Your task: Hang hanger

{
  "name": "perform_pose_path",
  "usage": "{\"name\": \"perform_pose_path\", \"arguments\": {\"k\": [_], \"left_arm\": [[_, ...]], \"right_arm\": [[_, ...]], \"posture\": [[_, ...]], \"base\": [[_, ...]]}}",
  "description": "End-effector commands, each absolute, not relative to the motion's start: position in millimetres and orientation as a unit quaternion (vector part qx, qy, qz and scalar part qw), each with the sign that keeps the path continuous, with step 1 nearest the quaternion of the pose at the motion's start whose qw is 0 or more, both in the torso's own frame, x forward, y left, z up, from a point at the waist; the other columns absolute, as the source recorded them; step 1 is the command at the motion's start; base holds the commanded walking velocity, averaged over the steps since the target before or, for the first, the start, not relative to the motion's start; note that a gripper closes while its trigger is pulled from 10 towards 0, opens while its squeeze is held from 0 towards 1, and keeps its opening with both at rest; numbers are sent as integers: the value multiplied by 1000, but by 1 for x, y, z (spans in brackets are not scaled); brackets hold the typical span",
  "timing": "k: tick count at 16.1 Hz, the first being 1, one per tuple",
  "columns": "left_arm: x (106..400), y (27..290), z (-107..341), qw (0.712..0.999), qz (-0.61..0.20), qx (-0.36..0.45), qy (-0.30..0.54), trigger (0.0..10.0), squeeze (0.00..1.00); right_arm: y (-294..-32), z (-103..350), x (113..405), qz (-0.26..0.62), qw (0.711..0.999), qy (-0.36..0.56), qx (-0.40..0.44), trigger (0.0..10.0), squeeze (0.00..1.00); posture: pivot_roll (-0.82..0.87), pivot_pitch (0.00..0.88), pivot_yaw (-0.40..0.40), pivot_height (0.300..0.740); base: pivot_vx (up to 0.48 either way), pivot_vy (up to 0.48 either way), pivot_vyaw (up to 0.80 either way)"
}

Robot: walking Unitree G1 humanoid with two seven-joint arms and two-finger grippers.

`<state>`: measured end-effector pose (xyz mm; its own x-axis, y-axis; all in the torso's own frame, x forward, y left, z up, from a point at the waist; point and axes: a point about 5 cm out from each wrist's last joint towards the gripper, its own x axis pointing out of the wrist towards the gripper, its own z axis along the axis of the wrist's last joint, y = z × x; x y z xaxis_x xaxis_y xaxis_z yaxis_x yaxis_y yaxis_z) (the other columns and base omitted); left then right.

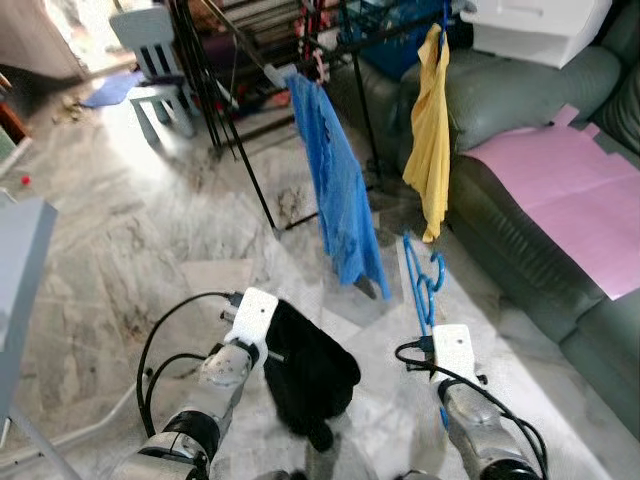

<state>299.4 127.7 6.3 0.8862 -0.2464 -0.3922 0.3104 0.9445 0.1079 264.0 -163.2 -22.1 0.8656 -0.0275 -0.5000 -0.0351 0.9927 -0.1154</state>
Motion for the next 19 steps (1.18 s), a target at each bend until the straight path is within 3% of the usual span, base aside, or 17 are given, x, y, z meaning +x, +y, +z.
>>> {"name": "perform_pose_path", "arguments": {"k": [1,5,7,10,13,16,19], "left_arm": [[292,137,-4,964,-127,76,222,10000,0],[270,135,-28,949,-111,54,291,10000,0],[274,130,-23,953,-120,47,275,10000,0],[281,128,-15,953,-149,80,250,10000,0],[255,143,-40,925,-149,116,330,10000,0],[244,144,-49,921,-134,82,355,10000,0],[235,141,-56,913,-136,80,375,10000,0]], "right_arm": [[-155,-30,257,13,959,275,-69,10000,0],[-140,-46,246,74,936,326,-114,10000,0],[-139,-46,246,84,935,323,-121,10000,0],[-146,-51,239,81,931,334,-124,10000,0],[-153,-70,210,81,911,388,-117,10000,0],[-157,-76,201,66,906,412,-76,10000,0],[-169,-75,201,61,901,413,-114,10000,0]], "posture": [[-159,4,142,740],[-136,0,97,740],[-131,0,90,740],[-130,0,95,740],[-136,0,107,740],[-140,0,114,740],[-142,0,116,740]], "base": [[0,0,0],[0,0,0],[0,0,0],[0,0,0],[0,0,0],[0,0,0],[0,0,0]]}}
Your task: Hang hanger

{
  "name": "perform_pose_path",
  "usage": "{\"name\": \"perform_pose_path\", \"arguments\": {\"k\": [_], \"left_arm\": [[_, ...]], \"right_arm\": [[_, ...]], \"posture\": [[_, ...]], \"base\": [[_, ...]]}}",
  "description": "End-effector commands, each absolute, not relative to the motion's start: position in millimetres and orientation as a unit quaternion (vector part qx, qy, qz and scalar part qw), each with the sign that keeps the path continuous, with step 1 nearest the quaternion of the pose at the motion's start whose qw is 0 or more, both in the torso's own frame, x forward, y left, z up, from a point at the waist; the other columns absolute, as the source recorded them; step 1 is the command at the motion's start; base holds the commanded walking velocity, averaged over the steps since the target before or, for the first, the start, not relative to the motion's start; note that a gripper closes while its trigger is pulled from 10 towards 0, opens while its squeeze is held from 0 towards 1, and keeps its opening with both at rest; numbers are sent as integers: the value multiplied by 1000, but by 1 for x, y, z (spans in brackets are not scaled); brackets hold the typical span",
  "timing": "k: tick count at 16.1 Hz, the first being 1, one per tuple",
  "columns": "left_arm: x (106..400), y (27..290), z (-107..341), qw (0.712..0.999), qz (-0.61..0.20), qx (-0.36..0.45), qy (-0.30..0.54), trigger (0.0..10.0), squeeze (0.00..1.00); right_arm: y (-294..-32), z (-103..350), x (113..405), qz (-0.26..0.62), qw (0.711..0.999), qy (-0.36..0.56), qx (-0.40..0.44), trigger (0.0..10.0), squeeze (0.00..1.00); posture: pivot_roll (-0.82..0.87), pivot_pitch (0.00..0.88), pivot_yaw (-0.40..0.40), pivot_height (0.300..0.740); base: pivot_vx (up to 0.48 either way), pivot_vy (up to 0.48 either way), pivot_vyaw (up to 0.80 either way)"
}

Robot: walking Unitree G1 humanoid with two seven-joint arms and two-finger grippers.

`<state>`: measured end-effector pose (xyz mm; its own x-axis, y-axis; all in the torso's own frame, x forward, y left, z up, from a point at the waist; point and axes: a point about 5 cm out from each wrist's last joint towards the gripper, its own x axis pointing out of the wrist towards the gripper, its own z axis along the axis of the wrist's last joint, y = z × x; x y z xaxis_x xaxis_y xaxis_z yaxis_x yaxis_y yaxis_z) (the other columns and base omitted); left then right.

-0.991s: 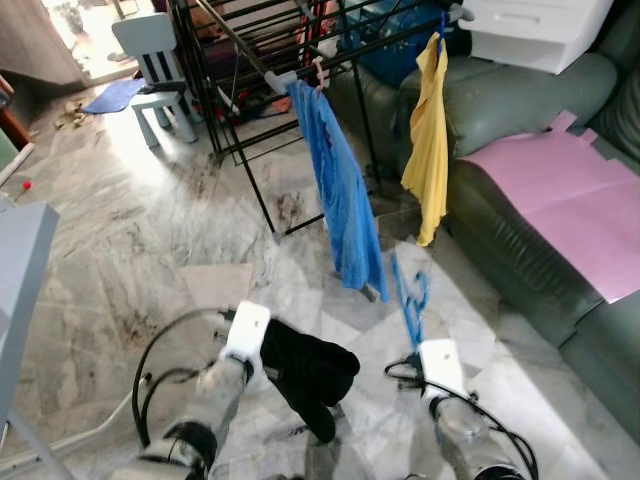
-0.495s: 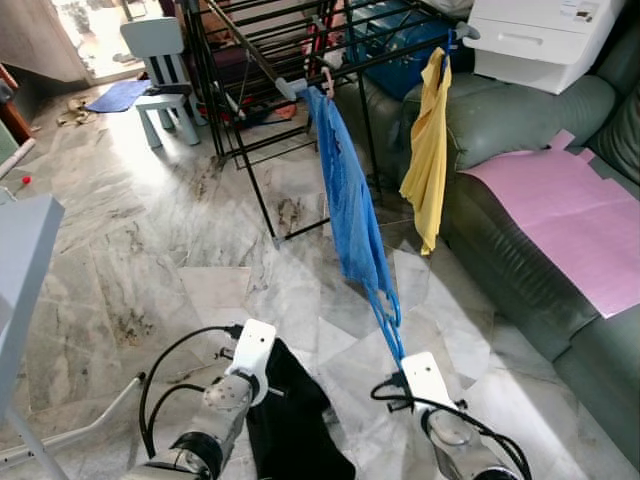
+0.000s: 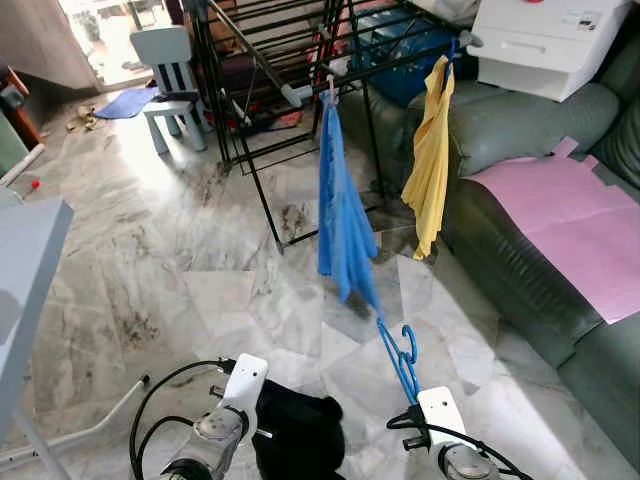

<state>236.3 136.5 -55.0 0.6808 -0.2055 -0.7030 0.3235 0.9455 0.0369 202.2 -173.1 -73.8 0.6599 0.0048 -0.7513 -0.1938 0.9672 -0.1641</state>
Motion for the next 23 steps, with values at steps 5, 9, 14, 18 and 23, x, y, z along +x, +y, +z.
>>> {"name": "perform_pose_path", "arguments": {"k": [5,9,14,18,23], "left_arm": [[235,143,-56,907,-149,98,381,10000,0],[240,141,-52,905,-180,144,357,10000,0],[279,125,-13,884,-276,319,201,10000,0],[296,122,5,862,-295,389,134,10000,0],[303,128,10,872,-254,395,136,10000,0]], "right_arm": [[-184,-77,196,40,895,425,-130,10000,0],[-179,-82,186,44,891,433,-130,10000,0],[-179,-70,205,119,901,398,-127,10000,0],[-190,-73,196,155,886,423,-112,10000,0],[-181,-79,180,232,861,442,-97,10000,0]], "posture": [[-155,0,130,740],[-164,0,139,740],[-164,0,142,740],[-171,0,153,740],[-183,0,161,740]], "base": [[0,0,0],[0,0,0],[0,0,0],[0,0,0],[0,0,0]]}}
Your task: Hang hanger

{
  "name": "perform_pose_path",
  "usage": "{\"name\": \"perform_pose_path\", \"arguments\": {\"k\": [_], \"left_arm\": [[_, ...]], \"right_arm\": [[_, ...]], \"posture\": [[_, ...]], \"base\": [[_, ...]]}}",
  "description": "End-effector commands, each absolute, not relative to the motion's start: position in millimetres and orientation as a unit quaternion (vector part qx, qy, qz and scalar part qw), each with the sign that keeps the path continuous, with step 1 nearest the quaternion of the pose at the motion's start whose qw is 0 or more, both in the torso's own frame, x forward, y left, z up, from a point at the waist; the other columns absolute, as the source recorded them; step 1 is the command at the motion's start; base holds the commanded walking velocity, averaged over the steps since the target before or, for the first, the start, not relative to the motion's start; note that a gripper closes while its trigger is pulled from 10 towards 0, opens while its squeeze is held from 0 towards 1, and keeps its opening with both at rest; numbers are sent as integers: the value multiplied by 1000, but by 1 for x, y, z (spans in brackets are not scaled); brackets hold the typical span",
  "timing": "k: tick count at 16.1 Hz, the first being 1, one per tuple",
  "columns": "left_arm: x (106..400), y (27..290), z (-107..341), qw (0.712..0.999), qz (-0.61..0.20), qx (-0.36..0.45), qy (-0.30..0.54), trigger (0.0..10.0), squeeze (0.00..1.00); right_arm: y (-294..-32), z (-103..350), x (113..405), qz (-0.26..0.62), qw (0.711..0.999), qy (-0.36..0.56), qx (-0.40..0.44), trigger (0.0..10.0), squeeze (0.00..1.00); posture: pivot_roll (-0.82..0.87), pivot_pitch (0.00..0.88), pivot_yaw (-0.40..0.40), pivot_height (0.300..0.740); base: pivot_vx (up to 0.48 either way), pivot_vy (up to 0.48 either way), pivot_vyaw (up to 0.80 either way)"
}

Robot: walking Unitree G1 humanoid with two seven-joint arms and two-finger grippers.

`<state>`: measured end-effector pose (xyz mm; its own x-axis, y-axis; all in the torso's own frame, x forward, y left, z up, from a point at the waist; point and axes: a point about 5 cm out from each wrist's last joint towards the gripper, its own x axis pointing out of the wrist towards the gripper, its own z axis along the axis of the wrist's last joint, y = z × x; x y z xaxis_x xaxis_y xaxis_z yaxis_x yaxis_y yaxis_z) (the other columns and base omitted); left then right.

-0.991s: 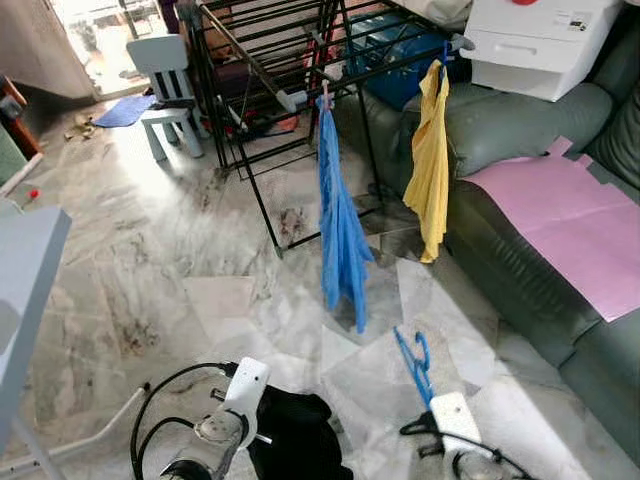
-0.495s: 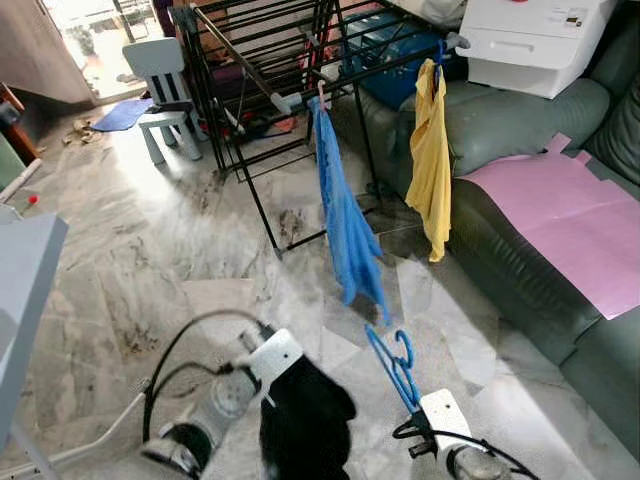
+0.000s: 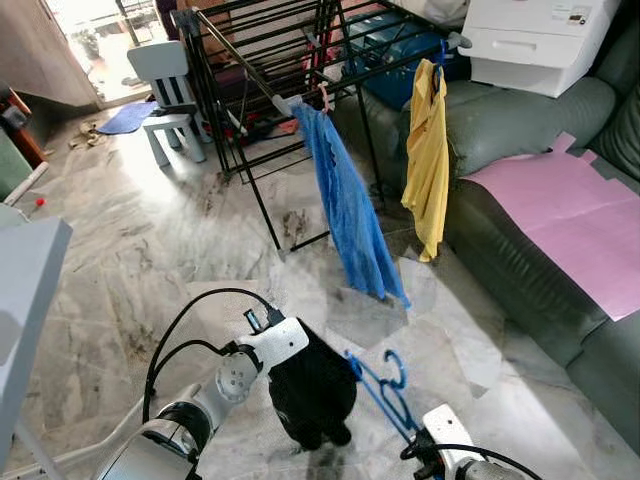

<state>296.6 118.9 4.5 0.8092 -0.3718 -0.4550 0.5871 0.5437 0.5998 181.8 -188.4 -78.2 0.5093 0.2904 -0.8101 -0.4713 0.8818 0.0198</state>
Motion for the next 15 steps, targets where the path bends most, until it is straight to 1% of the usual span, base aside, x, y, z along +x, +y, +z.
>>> {"name": "perform_pose_path", "arguments": {"k": [1,3,8,11,13,15], "left_arm": [[304,129,11,873,-252,396,134,10000,0],[306,129,12,873,-247,400,132,10000,0],[306,126,13,872,-249,402,125,10000,0],[304,119,13,863,-269,415,108,10000,0],[303,116,12,863,-272,411,108,10000,0],[301,109,12,864,-287,401,99,10000,0]], "right_arm": [[-178,-81,176,264,849,447,-100,10000,0],[-176,-81,174,284,841,449,-102,10000,0],[-172,-79,175,316,832,447,-90,10000,0],[-165,-79,171,359,812,454,-66,10000,0],[-162,-79,169,381,800,459,-61,10000,0],[-161,-78,169,393,794,460,-57,10000,0]], "posture": [[-189,0,161,740],[-192,0,161,740],[-192,0,156,740],[-192,0,154,740],[-190,0,152,740],[-193,0,151,740]], "base": [[0,0,0],[0,0,0],[0,0,0],[0,0,0],[0,0,0],[0,0,0]]}}
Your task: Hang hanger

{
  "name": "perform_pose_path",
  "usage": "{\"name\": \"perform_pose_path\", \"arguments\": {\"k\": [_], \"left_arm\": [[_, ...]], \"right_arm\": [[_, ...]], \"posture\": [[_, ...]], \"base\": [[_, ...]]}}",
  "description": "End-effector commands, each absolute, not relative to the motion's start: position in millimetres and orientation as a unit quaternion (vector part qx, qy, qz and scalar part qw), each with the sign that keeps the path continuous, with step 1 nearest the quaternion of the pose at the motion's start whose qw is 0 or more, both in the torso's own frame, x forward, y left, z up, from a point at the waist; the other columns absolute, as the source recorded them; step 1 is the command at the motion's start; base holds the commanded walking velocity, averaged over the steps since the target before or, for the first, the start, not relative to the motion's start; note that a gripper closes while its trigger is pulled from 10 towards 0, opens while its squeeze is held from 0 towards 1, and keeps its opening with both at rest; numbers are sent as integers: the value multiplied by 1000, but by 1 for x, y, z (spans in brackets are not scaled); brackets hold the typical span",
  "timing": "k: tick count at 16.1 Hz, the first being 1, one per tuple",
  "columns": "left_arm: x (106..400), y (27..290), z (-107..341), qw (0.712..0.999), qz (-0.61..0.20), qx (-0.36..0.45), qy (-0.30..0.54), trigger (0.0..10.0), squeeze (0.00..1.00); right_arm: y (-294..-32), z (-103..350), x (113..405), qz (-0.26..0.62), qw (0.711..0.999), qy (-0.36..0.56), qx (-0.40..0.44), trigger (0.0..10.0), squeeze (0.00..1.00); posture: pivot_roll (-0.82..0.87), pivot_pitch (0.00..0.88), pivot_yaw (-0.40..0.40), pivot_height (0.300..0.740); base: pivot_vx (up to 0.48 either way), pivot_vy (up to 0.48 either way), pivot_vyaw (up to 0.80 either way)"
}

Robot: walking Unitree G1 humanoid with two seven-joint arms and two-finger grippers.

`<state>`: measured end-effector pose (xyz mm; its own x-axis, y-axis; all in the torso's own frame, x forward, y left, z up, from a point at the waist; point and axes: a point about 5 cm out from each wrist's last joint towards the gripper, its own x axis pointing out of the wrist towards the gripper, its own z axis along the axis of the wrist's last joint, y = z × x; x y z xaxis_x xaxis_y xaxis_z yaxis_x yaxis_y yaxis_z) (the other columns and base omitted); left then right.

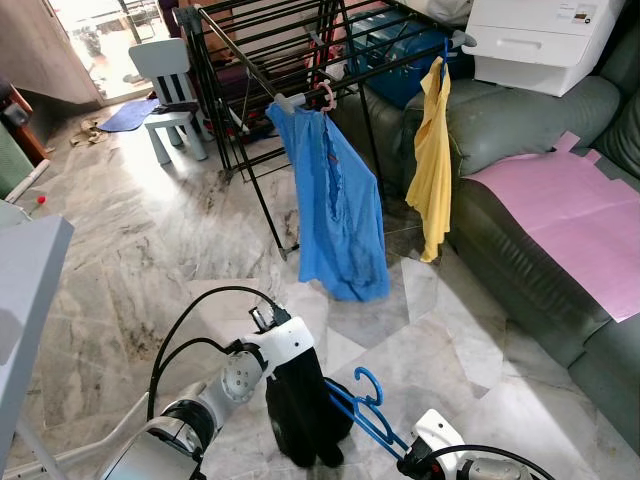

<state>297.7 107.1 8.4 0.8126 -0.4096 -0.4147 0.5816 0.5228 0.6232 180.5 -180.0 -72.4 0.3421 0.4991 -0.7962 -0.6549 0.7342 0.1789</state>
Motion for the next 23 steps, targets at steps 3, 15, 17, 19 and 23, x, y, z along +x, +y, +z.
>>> {"name": "perform_pose_path", "arguments": {"k": [3,15,17,19,23], "left_arm": [[299,94,18,875,-322,353,75,10000,0],[310,132,15,861,-241,426,136,10000,0],[312,130,17,862,-245,425,129,10000,0],[313,128,19,860,-249,428,124,10000,0],[314,130,20,859,-244,432,122,10000,0]], "right_arm": [[-164,-76,173,381,800,458,-66,10000,0],[-194,-70,179,334,822,449,-103,10000,0],[-194,-68,180,356,815,447,-93,10000,0],[-194,-67,180,366,811,447,-90,10000,0],[-191,-63,185,386,805,443,-86,10000,0]], "posture": [[-192,0,150,740],[-198,4,176,740],[-200,3,180,740],[-198,4,181,740],[-192,1,179,740]], "base": [[0,0,0],[0,0,0],[0,0,0],[0,0,0],[0,0,0]]}}
